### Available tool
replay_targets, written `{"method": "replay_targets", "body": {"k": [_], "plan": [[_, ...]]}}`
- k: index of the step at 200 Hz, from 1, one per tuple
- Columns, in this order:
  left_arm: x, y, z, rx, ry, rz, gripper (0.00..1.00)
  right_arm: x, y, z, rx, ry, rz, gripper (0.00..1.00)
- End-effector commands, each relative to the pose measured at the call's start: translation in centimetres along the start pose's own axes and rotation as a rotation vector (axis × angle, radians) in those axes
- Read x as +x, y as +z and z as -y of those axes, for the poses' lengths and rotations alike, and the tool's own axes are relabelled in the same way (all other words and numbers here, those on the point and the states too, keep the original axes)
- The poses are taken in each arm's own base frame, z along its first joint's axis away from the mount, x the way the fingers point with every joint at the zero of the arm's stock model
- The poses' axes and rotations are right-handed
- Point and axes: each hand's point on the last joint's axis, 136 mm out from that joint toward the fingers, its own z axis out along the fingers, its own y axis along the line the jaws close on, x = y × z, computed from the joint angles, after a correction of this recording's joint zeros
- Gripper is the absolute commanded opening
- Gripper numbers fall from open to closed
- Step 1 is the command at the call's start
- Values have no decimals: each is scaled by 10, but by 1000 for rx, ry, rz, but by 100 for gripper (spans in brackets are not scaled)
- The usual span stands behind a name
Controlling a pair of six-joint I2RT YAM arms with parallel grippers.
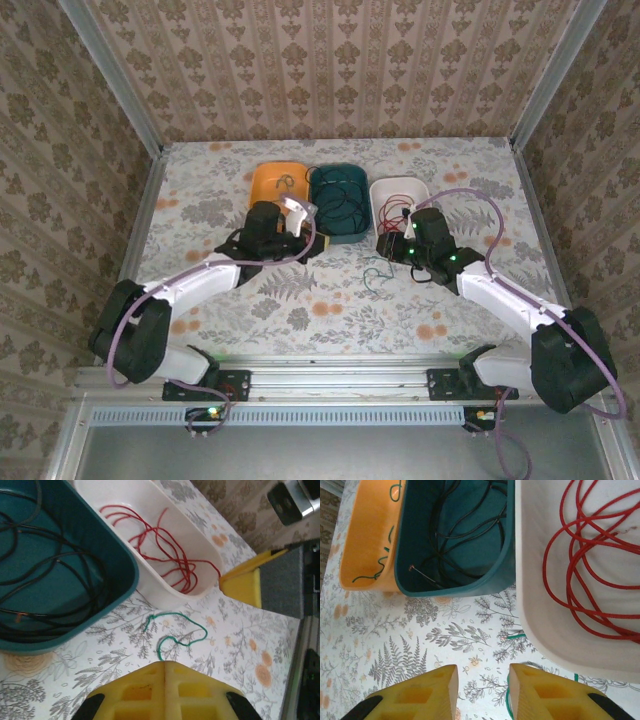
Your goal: Untangle the cables
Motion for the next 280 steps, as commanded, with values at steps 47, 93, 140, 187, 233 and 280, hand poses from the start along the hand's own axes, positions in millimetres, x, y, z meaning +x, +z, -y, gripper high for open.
{"method": "replay_targets", "body": {"k": [47,93,140,187,233,280], "plan": [[61,61,0,-116,138,-259,0,53,7,63,270,-24,-193,37],[62,78,-4,-163,150,-244,0,68,30,73,299,-8,-278,37],[67,77,2,-155,168,-243,0,74,53,72,260,38,-288,17],[67,74,25,4,167,-244,8,66,39,52,172,-26,-235,0],[51,64,21,118,52,-185,24,53,18,24,37,-92,-164,0],[52,55,35,222,35,-192,29,50,18,17,24,-102,-170,0]]}}
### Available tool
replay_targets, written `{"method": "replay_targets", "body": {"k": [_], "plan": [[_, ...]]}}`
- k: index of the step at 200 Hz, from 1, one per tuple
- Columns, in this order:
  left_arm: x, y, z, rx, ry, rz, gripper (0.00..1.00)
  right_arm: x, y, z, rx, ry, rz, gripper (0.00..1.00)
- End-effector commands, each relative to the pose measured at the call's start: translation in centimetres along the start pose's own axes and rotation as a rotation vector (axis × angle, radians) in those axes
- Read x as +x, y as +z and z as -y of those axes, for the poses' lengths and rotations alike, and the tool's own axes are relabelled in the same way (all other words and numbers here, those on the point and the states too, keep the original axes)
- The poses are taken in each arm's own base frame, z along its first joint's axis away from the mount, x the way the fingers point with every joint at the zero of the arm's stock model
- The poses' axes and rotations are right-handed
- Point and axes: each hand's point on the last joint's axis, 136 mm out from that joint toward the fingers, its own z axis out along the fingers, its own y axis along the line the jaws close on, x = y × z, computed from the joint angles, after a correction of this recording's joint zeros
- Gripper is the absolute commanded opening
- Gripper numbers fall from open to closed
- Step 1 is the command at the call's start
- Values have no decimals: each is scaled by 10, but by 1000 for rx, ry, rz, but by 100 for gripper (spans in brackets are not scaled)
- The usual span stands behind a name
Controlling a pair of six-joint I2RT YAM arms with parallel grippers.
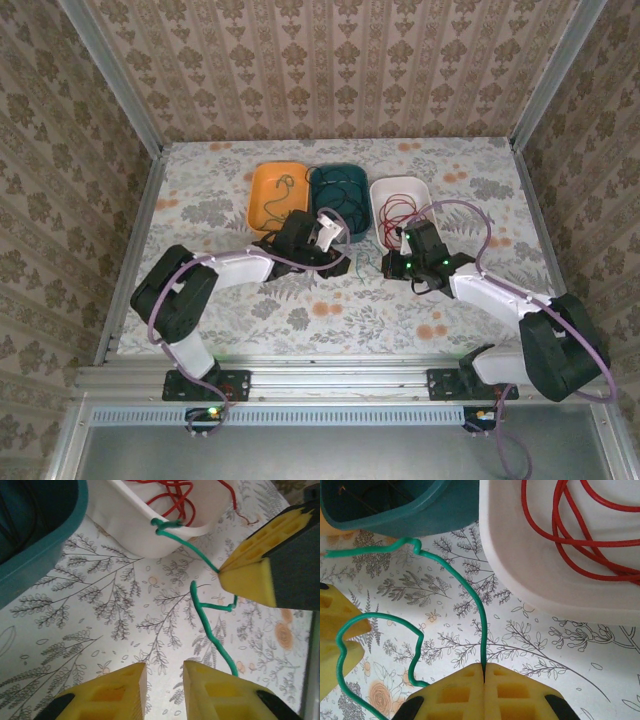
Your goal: Untangle the cables
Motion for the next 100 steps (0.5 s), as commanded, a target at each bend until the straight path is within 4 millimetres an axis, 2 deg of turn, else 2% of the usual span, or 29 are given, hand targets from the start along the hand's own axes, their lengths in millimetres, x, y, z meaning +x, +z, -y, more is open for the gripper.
{"method": "replay_targets", "body": {"k": [1,54,82,100], "plan": [[-6,-9,30,134,22,17,29,-1,0,-9,-30,-35,-7,0],[-11,-21,42,211,9,46,35,-2,4,-14,-34,-44,-14,0],[-18,-24,39,234,-19,67,37,-5,5,-17,-45,-48,-11,0],[-16,-17,30,198,-34,42,38,-7,3,-23,-64,-59,0,0]]}}
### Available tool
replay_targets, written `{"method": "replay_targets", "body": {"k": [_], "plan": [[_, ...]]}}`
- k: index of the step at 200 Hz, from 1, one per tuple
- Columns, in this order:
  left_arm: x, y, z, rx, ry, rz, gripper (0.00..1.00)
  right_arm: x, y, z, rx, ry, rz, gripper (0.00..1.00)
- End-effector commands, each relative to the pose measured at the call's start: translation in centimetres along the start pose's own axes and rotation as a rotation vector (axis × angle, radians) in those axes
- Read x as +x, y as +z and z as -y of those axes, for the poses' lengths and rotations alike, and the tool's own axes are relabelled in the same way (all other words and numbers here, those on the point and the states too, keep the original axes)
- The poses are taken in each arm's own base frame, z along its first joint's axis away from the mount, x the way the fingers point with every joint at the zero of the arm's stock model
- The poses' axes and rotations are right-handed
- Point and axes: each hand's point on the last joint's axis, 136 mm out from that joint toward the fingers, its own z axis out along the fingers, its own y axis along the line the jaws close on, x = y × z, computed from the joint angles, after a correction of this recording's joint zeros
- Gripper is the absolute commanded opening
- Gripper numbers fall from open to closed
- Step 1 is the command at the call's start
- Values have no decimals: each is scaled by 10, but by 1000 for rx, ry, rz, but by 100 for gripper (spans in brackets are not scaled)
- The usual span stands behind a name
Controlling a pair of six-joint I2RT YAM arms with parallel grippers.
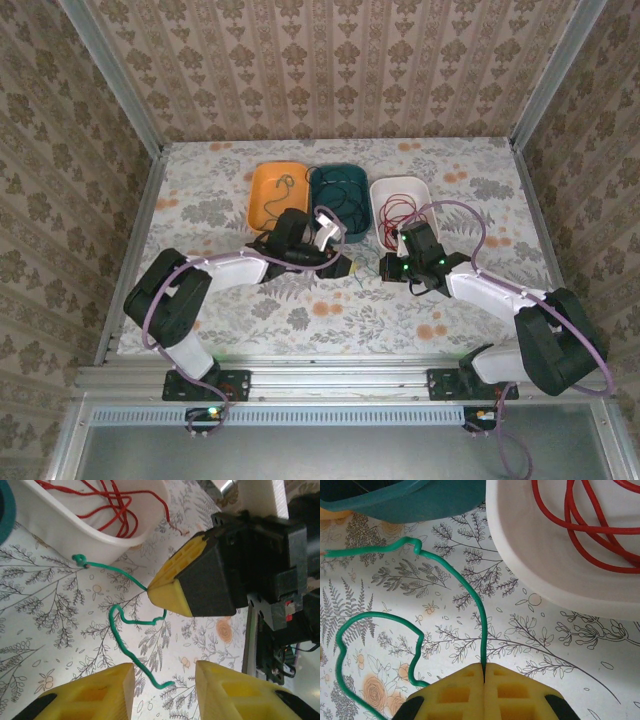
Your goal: Untangle the cables
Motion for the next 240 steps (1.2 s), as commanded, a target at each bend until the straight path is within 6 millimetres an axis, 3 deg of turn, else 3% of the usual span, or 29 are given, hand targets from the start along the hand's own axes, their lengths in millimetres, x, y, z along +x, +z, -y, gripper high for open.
{"method": "replay_targets", "body": {"k": [1,29,56,65,90,111,133,161,205,240], "plan": [[-8,0,2,18,-6,6,38,-15,-5,-21,-65,-38,35,0],[-3,9,-18,-57,-31,-17,38,-19,-10,-30,-100,-50,46,0],[-11,15,-15,-41,-11,2,36,-19,-11,-34,-115,-63,42,0],[-13,18,-13,-37,-5,-1,31,-19,-11,-35,-116,-64,42,0],[-13,22,-16,-75,4,-13,0,-21,-11,-32,-101,-50,55,0],[-11,15,-40,-241,-6,-2,0,-24,-11,-23,-56,-18,88,0],[0,6,-50,-380,47,-29,0,-27,-12,-4,31,43,135,0],[23,12,-32,-377,172,-130,0,-27,-12,7,63,89,150,0],[43,18,9,-139,151,-175,0,-30,-12,11,69,134,180,0],[51,13,17,-86,119,-218,0,-44,-18,3,17,150,253,0]]}}
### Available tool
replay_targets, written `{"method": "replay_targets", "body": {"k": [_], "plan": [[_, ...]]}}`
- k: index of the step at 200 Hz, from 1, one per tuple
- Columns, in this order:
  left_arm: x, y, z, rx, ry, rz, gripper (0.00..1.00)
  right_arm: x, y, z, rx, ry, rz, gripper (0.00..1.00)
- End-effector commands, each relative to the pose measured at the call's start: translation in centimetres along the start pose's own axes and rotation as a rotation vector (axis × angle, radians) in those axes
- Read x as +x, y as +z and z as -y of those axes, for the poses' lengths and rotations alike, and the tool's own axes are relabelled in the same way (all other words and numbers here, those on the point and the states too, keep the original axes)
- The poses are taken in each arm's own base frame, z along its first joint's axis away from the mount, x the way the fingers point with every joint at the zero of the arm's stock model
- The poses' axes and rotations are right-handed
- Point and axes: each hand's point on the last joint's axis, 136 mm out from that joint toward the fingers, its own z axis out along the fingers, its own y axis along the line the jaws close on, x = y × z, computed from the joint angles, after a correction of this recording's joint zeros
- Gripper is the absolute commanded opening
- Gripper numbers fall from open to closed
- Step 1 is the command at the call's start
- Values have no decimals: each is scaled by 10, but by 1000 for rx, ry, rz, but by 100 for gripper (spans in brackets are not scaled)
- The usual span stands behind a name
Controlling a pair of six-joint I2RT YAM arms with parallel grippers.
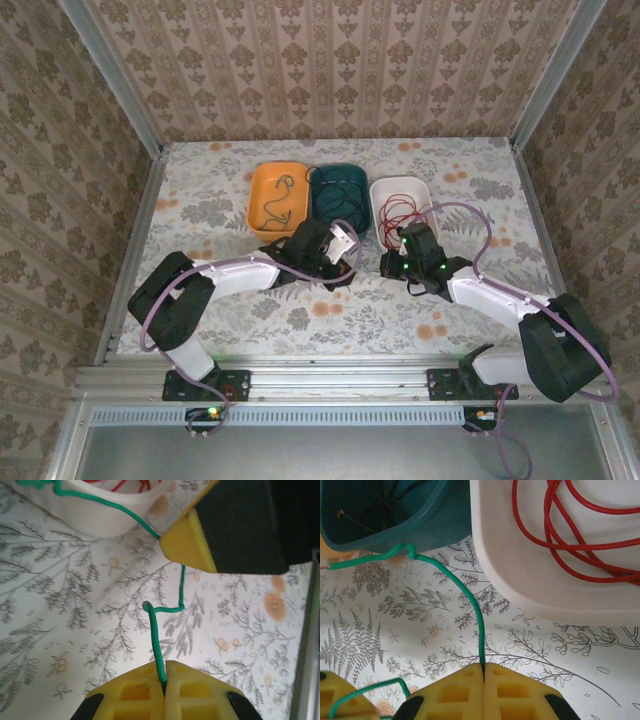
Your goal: Untangle the cables
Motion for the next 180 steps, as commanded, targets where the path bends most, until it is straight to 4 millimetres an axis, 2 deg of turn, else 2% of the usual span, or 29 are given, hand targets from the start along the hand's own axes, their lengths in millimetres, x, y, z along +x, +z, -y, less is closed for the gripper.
{"method": "replay_targets", "body": {"k": [1,24,40,48,58,65,86,116,128,134,147,166,180], "plan": [[20,-9,19,100,-5,-76,0,-31,-10,-4,-16,43,145,0],[17,-16,16,91,-14,-55,0,-38,-13,-14,-59,48,168,1],[6,-27,6,55,-42,16,0,-42,-15,-25,-112,45,172,7],[-4,-35,0,41,-62,74,0,-43,-16,-31,-140,48,170,15],[-23,-50,-9,20,-98,176,0,-46,-19,-38,-170,56,176,32],[-37,-63,-17,2,-123,253,0,-48,-21,-41,-183,65,182,40],[-69,-102,-43,-54,-206,450,0,-55,-29,-43,-182,76,213,51],[-94,-156,-95,-228,-315,661,0,-61,-40,-41,-155,45,246,54],[-99,-169,-116,-321,-348,706,0,-59,-40,-39,-142,32,231,54],[-98,-184,-139,-400,-387,728,0,-57,-40,-39,-139,26,221,54],[-98,-194,-165,-497,-430,743,0,-53,-39,-38,-137,20,202,54],[-93,-199,-199,-608,-494,753,0,-50,-41,-36,-133,20,198,55],[-96,-193,-215,-621,-498,740,24,-48,-43,-34,-127,16,198,55]]}}
